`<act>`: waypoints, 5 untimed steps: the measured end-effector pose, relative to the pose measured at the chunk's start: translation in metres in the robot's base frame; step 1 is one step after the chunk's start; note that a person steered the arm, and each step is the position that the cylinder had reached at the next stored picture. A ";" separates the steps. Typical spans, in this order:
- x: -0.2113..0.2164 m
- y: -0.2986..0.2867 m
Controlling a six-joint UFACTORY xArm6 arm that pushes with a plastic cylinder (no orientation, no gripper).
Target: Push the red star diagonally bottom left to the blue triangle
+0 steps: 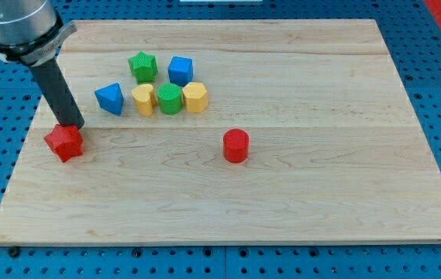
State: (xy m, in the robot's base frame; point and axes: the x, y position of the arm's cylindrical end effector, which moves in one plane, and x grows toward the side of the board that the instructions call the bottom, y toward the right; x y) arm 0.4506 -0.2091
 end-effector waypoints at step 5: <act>0.074 0.093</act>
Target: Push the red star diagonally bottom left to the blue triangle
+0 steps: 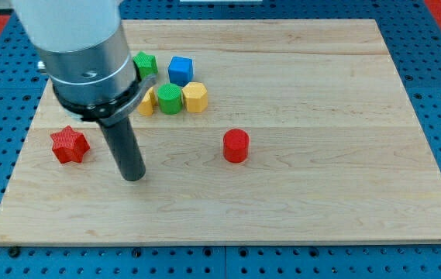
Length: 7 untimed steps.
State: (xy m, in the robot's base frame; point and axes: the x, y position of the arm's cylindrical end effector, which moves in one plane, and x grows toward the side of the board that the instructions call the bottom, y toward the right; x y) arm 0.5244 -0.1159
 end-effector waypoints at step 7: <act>-0.110 -0.038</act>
